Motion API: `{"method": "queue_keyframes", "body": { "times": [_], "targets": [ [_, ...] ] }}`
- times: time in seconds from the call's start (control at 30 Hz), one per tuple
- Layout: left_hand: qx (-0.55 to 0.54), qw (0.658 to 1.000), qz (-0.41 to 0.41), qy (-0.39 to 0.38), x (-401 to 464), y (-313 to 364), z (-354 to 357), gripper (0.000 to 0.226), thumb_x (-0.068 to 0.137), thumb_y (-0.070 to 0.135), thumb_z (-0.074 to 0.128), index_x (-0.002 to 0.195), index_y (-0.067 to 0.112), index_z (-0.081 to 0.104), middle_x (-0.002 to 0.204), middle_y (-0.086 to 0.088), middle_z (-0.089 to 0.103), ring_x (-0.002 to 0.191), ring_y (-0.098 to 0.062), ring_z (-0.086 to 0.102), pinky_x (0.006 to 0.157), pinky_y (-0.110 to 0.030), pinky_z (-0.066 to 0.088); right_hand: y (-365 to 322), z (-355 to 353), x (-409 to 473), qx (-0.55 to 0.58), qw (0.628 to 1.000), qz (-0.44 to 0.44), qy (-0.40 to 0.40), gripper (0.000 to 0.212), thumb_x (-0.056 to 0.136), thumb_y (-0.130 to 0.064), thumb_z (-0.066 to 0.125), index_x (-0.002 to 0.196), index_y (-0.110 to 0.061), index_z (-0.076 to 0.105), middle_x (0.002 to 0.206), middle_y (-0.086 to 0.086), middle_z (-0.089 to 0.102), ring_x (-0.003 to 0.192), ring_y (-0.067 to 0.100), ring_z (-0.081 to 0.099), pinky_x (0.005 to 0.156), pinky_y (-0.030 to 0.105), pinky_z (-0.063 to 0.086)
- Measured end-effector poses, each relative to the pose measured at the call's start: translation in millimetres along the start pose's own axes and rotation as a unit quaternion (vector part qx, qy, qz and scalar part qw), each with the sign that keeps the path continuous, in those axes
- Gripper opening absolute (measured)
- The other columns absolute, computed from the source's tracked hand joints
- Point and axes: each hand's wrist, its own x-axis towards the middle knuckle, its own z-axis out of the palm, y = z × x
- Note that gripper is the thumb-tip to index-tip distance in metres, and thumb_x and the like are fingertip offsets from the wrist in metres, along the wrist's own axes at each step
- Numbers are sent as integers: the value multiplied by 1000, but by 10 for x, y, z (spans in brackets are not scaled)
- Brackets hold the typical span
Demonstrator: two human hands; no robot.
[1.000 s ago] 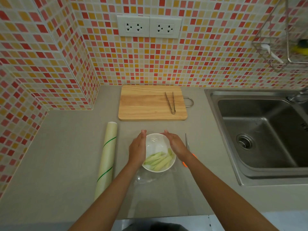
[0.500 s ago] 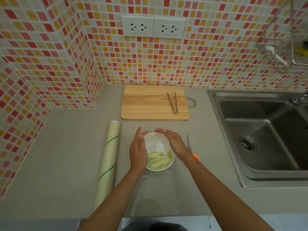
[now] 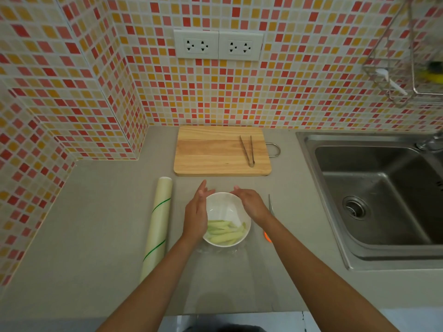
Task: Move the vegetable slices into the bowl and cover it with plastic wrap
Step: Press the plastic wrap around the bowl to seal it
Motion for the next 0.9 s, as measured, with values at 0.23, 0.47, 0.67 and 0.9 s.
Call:
{"method": "queue_keyframes", "body": {
  "times": [0.23,0.47,0.67,0.9],
  "targets": [
    [-99,991,-17,90,-42,131,-128,49,100,46,23,130,25,56,123,7,65,121,-6,54,101,-14,37,56,-1,-19,-16,998,-63,26,30,96,-23,53,118,-8,67,121,3,67,115,12,60,101,25,44],
    [-125,985,-93,75,-132,30,22,58,98,53,20,130,20,56,102,30,68,120,-15,56,104,-35,41,211,104,-107,53,998,-23,2,31,100,-30,43,110,-17,69,105,-5,70,97,6,64,77,10,49],
    [-134,981,-130,54,-30,7,5,56,93,64,24,123,32,58,118,4,67,117,-19,57,108,-46,39,211,148,-133,68,997,28,21,37,102,-34,34,96,-24,70,93,-7,71,80,-1,67,62,6,49],
    [-83,987,-118,63,5,-19,-12,68,87,70,22,133,29,53,128,2,62,123,-18,53,110,-41,36,113,35,-107,43,999,28,-9,57,102,-43,22,123,-9,62,114,2,66,104,11,62,82,14,48]
  ]
}}
